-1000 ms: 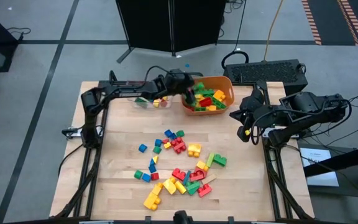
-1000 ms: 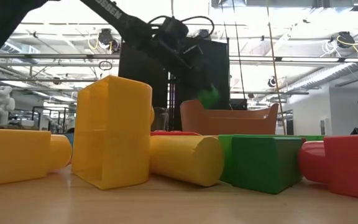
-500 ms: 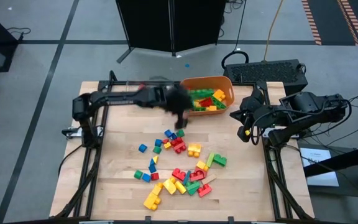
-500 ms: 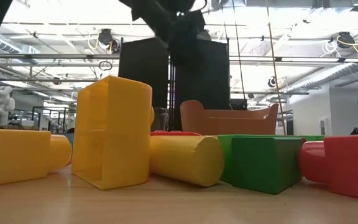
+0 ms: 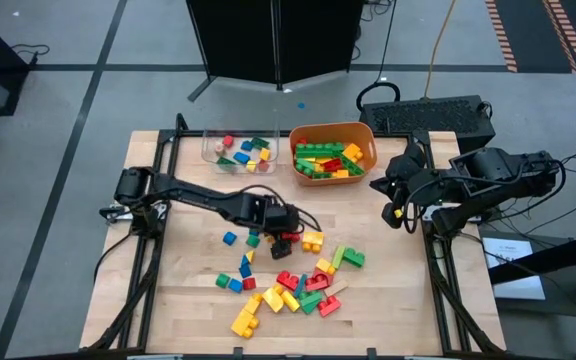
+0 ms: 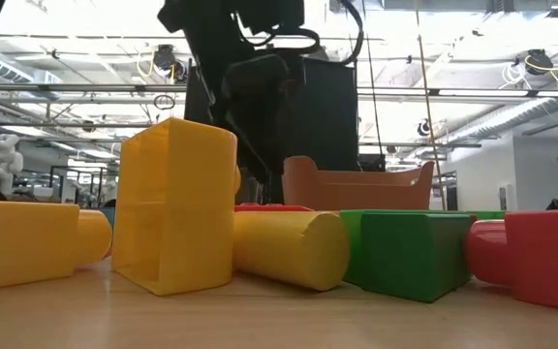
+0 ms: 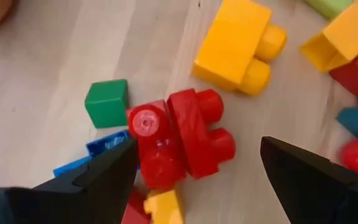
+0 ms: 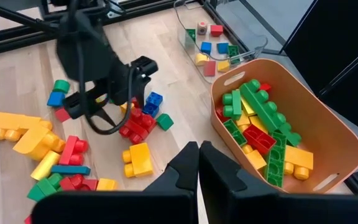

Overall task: Sort blocks by size
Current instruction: Put the big red game piece into the orange bin

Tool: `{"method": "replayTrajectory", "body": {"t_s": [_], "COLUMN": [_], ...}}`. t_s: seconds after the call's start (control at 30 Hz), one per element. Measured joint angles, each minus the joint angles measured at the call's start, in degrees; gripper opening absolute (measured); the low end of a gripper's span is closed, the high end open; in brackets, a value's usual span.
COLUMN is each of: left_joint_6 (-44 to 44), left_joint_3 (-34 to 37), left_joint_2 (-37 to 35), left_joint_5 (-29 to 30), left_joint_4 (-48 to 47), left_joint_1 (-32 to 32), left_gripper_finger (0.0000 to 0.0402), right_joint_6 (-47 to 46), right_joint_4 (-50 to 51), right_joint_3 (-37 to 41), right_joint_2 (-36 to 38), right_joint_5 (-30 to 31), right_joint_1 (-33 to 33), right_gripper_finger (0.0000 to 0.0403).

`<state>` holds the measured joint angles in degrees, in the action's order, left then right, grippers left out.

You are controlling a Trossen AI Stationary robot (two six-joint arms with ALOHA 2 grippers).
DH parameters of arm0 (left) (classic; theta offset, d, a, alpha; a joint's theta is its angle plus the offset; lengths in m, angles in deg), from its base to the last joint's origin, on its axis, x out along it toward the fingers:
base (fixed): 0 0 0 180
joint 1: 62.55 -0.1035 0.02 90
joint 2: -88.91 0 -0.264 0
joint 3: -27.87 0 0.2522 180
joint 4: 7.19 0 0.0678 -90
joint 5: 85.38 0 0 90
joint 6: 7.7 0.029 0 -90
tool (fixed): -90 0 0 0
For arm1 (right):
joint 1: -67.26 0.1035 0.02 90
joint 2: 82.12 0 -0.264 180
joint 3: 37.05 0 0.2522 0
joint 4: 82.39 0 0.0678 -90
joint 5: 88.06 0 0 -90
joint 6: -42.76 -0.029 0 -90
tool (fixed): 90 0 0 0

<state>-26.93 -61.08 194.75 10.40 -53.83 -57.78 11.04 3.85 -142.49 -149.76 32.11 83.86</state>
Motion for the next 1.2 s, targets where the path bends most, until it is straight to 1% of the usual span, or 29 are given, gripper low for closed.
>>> {"method": "replayTrajectory", "body": {"t_s": [0.13, 0.2, 0.27, 0.37, 0.5, 0.7, 0.83, 0.93, 1.07, 1.2], "left_joint_6": [-1.3, -1.0, -1.0, -1.6, -3.0, -3.3, -4.0, -4.2, -4.8, -4.8], "left_joint_3": [0.7, 0.8, 0.7, 0.8, 0.8, 0.6, 0.3, 0.3, 0.4, -1.0], "left_joint_2": [0.0, 0.4, 1.5, 3.7, 5.4, 8.4, 11.6, 12.9, 13.6, 12.4], "left_joint_5": [5.7, 7.4, 7.8, 6.4, 6.4, 11.6, 13.0, 13.1, 13.6, 16.3], "left_joint_4": [3.3, 4.3, 6.1, 6.3, 7.5, 8.1, 9.4, 10.1, 10.6, 9.2], "left_joint_1": [1.6, 2.2, 2.6, 3.4, 5.5, 6.8, 6.5, 6.5, 6.4, 6.4], "left_gripper_finger": [0.0335, 0.0335, 0.0335, 0.0335, 0.0335, 0.0335, 0.0335, 0.0325, 0.0301, 0.0293], "right_joint_6": [0.9, 0.9, 0.9, 0.7, 0.7, 0.9, 0.9, 0.7, 0.5, -0.4], "right_joint_4": [0.0, 0.0, 0.0, 0.1, 0.4, 0.6, 0.6, 0.6, 0.6, 0.7], "right_joint_3": [0.0, 0.0, 0.0, 0.0, 0.0, 0.0, 0.0, 0.0, 0.0, 0.0], "right_joint_2": [0.0, 0.0, 0.0, 0.0, 0.0, 0.0, 0.0, 0.0, 0.0, 0.0], "right_joint_5": [0.0, 0.0, 0.0, -0.1, -0.2, -0.2, -0.2, -0.2, -0.2, -0.3], "right_joint_1": [0.0, 0.0, 0.0, 0.0, 0.0, 0.0, 0.0, 0.0, 0.0, 0.0], "right_gripper_finger": [0.0009, 0.0009, 0.0009, 0.0009, 0.0009, 0.0009, 0.0009, 0.0009, 0.0009, 0.0009]}}
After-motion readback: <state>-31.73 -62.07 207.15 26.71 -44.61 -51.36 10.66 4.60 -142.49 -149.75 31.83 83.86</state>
